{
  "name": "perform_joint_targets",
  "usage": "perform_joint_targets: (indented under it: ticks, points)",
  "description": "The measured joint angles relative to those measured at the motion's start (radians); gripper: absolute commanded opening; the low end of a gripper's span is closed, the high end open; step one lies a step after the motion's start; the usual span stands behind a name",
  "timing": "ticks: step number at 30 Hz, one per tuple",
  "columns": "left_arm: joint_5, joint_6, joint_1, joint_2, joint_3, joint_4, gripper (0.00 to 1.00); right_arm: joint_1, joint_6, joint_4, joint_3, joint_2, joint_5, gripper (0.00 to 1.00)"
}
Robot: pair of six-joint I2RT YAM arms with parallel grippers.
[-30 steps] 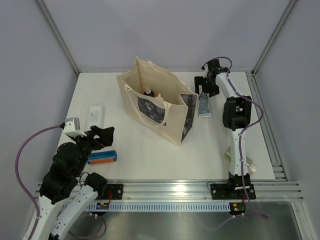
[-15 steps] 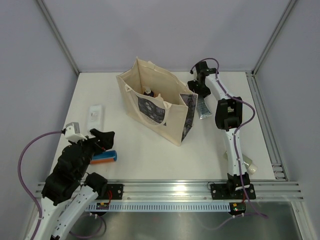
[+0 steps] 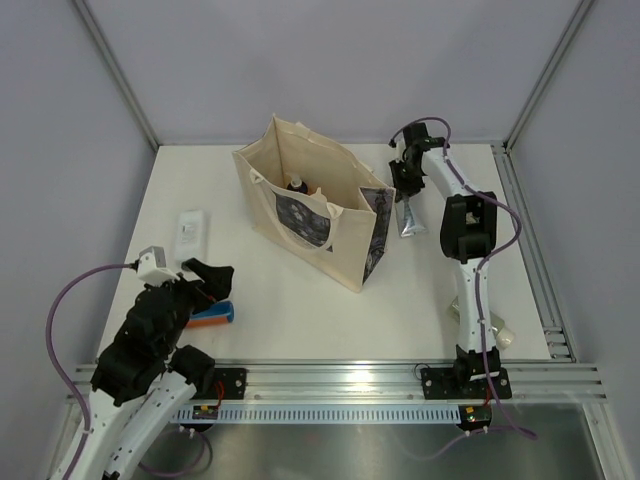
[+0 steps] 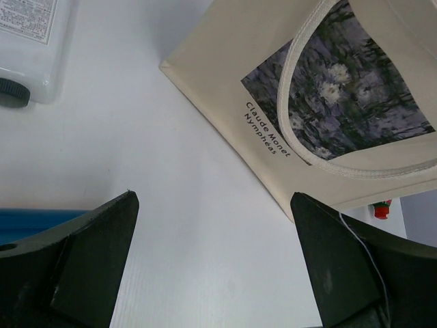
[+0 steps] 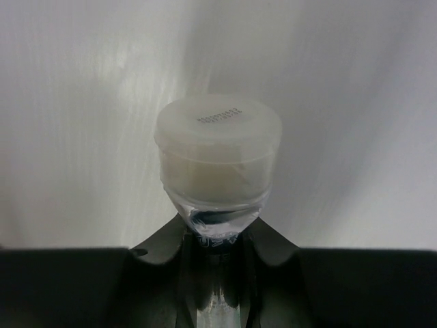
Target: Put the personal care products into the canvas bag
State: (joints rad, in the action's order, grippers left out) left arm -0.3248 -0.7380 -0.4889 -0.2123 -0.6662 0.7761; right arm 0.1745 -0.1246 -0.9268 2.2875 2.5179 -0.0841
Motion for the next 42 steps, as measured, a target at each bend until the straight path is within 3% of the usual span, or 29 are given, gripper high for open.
perform_joint_targets:
  ticks: [4, 10, 14, 19, 23, 30, 35, 42]
  points:
    - [0.006, -0.025, 0.000, -0.001, 0.038, 0.000, 0.99, -0.055, 0.010, 0.008, -0.129, -0.096, -0.105, 0.06]
    - [0.013, -0.049, 0.000, -0.018, 0.081, -0.001, 0.99, -0.121, -0.003, -0.002, -0.175, -0.314, -0.233, 0.06]
    - [-0.002, -0.082, 0.000, -0.041, 0.087, 0.000, 0.99, -0.105, -0.012, -0.015, -0.089, -0.476, -0.328, 0.08]
    - [-0.046, -0.172, 0.000, -0.100, 0.093, 0.001, 0.99, -0.002, -0.035, -0.010, 0.145, -0.574, -0.378, 0.12]
    - [-0.055, -0.230, 0.000, -0.158, 0.100, 0.002, 0.99, 0.154, -0.067, 0.031, 0.233, -0.607, -0.379, 0.15]
    - [-0.056, -0.300, 0.000, -0.190, 0.100, 0.011, 0.99, 0.404, -0.116, 0.096, 0.248, -0.563, -0.354, 0.17]
    - [-0.069, -0.383, 0.000, -0.177, 0.100, 0.070, 0.99, 0.440, -0.133, 0.108, 0.216, -0.504, -0.325, 0.17]
    - [-0.080, -0.549, 0.000, -0.171, 0.100, 0.155, 0.99, 0.440, -0.177, 0.115, -0.013, -0.514, -0.340, 0.24]
